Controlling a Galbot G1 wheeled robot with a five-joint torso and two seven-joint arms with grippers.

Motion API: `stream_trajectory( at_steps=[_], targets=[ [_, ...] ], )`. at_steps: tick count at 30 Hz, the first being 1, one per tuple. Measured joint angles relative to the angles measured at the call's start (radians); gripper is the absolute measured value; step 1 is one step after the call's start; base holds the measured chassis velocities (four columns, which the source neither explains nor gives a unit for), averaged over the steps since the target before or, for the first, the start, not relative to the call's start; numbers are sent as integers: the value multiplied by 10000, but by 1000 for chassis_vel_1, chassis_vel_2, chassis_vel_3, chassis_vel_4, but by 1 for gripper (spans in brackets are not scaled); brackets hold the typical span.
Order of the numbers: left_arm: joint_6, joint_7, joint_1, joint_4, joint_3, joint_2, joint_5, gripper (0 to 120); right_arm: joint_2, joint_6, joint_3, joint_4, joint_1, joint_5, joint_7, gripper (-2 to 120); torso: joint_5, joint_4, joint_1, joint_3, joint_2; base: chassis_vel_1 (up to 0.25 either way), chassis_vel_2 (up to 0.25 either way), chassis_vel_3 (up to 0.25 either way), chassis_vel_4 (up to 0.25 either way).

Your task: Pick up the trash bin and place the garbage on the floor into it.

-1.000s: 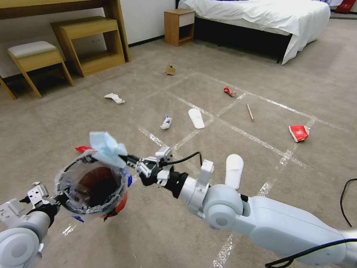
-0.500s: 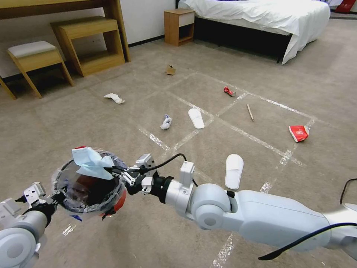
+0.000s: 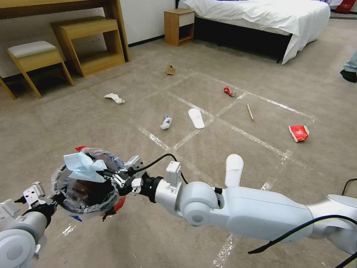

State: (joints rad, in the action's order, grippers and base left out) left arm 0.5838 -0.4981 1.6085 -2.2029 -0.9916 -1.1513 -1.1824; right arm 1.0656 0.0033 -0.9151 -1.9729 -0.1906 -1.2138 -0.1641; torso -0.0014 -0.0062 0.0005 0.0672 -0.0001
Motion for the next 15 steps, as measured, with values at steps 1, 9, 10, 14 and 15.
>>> stream_trajectory(
  at_steps=[1,9,10,14,15],
  targets=[
    [-3,2,23,-15,-11,-3,0,1,102,0,-56,125,7,52,0,0,0,0,0,0,0,0,0,0,0],
    [-17,13,86,-46,-49,-3,0,1,384,-1,-221,472,28,194,6,0,0,0,0,0,0,0,0,0,0],
    [-22,14,87,-46,-50,-1,0,1,420,-1,-238,519,29,207,6,0,0,0,0,0,0,0,0,0,0],
    [-31,17,87,-50,-53,-2,1,1,529,0,-297,650,32,259,-12,0,0,0,0,0,0,0,0,0,0],
    [-32,17,88,-53,-53,-3,1,1,550,-1,-310,667,33,271,-29,0,0,0,0,0,0,0,0,0,0]
  ],
)
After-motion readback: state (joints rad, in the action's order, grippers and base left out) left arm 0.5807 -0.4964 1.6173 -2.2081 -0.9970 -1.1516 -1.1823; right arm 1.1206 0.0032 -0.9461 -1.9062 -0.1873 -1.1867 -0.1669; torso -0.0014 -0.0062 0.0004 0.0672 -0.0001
